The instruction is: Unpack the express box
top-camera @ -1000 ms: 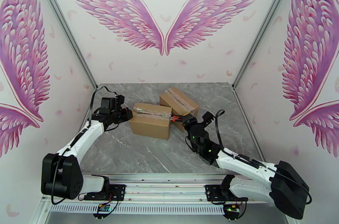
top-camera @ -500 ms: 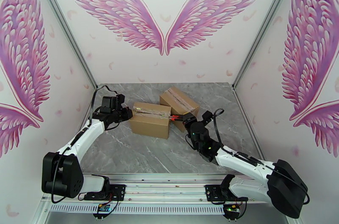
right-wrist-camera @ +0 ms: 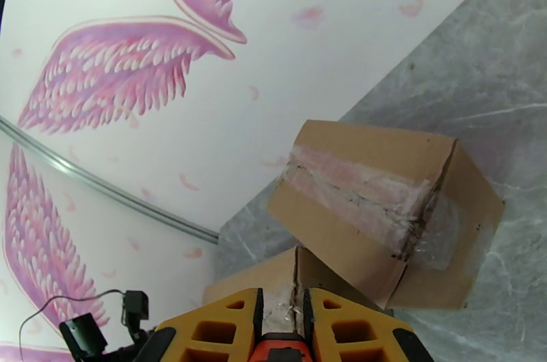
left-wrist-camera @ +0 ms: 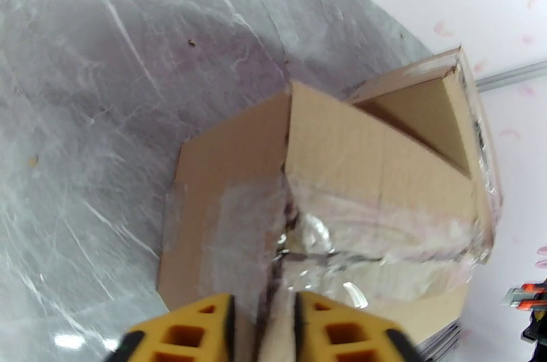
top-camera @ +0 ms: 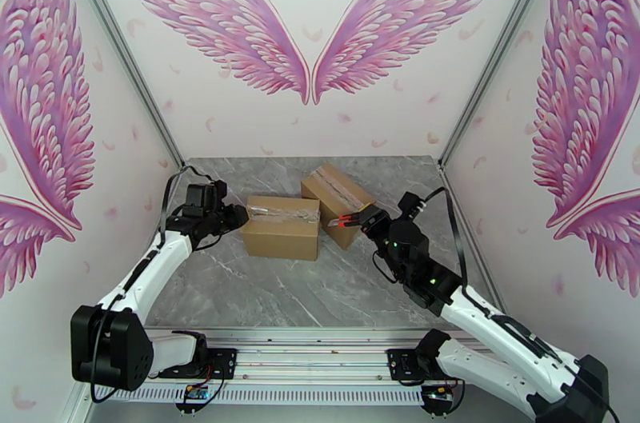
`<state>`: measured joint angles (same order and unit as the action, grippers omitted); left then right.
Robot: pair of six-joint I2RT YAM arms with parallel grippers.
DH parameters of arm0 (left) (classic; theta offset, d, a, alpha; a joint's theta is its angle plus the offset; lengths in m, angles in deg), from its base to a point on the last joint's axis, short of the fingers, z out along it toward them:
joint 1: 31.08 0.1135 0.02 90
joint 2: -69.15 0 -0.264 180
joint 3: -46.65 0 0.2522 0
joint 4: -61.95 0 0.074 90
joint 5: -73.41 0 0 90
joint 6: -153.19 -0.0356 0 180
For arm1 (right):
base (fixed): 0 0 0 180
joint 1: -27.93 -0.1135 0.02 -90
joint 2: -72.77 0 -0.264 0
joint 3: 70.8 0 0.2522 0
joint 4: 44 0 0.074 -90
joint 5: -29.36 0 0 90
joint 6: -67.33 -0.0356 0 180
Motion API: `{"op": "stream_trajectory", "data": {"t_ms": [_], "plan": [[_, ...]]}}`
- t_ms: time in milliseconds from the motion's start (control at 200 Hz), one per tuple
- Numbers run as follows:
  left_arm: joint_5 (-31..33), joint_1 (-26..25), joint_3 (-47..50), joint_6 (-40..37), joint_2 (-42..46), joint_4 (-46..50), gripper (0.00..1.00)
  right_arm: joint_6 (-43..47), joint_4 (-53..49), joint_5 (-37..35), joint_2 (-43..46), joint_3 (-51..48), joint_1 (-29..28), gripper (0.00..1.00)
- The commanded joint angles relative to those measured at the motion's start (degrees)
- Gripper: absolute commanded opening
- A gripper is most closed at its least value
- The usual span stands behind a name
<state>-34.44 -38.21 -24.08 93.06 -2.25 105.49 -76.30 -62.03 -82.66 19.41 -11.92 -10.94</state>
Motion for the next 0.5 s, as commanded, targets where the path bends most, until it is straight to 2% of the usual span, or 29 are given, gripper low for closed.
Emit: {"op": "stream_trajectory", "data": {"t_ms": [0,135,320,495], "plan": [[1.4,-0.2,-3.9,-1.2,3.2,2.2,0.57,9.9,-8.6,4.3,-3.1,3.5,-1.8,0.00],[-0.9,-0.2,-11.1,-6.5,-0.7,2.5,0.69,12.7,-10.9,4.6,-8.9,6.2,-5.3,0.00],[-5.0,-1.2,-25.1,-14.7,-16.2,5.7,0.70,15.5,-11.5,4.0,-16.0,10.0,-8.9,0.00],[-9.8,-2.5,-31.6,-19.0,-27.4,6.3,0.70,15.8,-8.8,3.2,-21.9,12.7,-9.3,0.00]]}}
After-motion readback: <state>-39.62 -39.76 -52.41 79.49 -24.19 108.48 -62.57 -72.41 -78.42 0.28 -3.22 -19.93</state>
